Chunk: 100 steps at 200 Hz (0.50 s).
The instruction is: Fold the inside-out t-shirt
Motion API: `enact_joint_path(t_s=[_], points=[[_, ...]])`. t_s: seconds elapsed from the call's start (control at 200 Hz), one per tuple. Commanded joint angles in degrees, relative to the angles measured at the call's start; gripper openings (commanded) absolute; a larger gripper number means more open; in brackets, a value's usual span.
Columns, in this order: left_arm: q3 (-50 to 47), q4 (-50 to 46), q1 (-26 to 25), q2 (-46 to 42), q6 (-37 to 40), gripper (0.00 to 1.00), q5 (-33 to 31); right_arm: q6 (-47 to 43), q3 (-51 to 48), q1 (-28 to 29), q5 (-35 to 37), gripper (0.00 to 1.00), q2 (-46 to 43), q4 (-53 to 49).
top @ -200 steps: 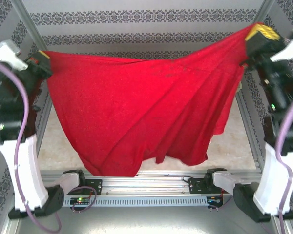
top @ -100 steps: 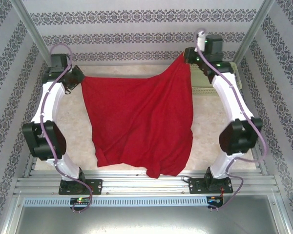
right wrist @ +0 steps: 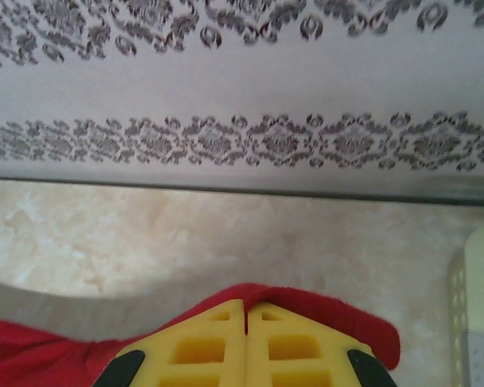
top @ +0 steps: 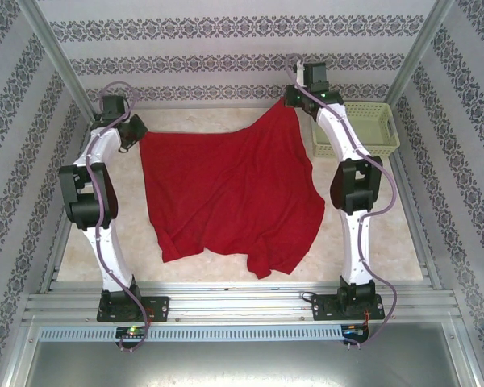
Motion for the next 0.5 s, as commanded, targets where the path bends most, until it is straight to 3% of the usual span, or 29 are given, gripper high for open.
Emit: enact_joint_path(t_s=[0.0,0.2,0.495], points=[[5.6,2.7,1.7,0.9,2.1,0.0,-1.1,-1.9,7.9,-0.6,2.9,0.0,2.5,-2.7],[10.1,1.1,2.2,3.4,2.7,0.0,2.3,-1.2,15.3,-1.5,0.5,0.0,7.1,-2.5],[11.2,-0.6,2.2,3.6,2.6,0.0,9.3,-1.2,11.1,-1.6,-7.0,0.0,5.1,-0.1]])
